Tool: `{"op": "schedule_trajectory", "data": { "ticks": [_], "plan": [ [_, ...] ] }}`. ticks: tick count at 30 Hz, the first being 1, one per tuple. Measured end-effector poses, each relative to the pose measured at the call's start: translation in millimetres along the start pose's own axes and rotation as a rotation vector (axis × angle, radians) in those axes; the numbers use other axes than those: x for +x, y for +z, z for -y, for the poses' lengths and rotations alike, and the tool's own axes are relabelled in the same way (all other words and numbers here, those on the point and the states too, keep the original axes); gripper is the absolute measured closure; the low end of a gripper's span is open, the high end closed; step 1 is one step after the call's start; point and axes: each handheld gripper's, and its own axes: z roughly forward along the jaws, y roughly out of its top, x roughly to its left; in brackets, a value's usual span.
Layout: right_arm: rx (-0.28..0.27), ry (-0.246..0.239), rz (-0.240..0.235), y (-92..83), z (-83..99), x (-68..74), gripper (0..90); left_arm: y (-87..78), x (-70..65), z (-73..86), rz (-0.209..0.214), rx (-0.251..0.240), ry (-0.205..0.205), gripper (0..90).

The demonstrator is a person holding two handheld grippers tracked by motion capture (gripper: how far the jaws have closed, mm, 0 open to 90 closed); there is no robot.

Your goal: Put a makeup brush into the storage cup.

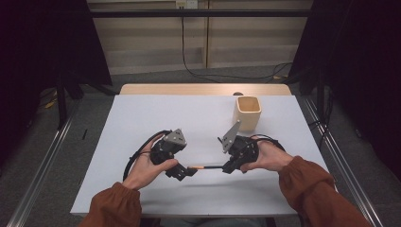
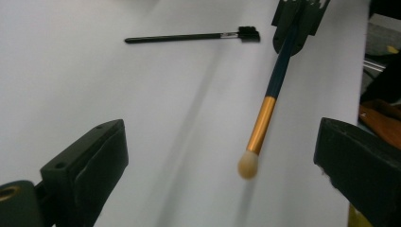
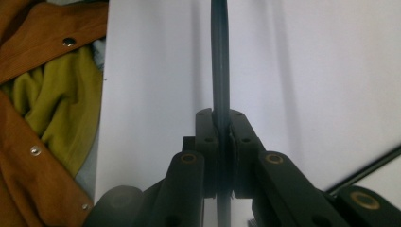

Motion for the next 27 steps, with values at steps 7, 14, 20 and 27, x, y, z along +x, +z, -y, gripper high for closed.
{"op": "schedule_trajectory", "data": {
  "ticks": [7,14,20,27],
  "plan": [
    [-0.025,0.020,0.021,-2.0,5.5,-0.4,84.9,-4.8,0.9,11.4,-0.007,-0.065,-0.075,3.8],
    [-0.065,0.050,0.050,-5.2,11.5,-1.1,85.0,-13.1,-4.9,20.0,-0.050,-0.154,-0.073,3.8],
    [-0.128,0.076,0.058,-8.2,19.4,-2.1,85.0,-17.3,-4.5,29.3,-0.064,-0.188,-0.103,3.8],
    [-0.199,0.100,0.072,-6.5,25.8,0.6,85.0,-20.1,-7.3,36.7,-0.079,-0.217,-0.118,3.6]
  ]
}}
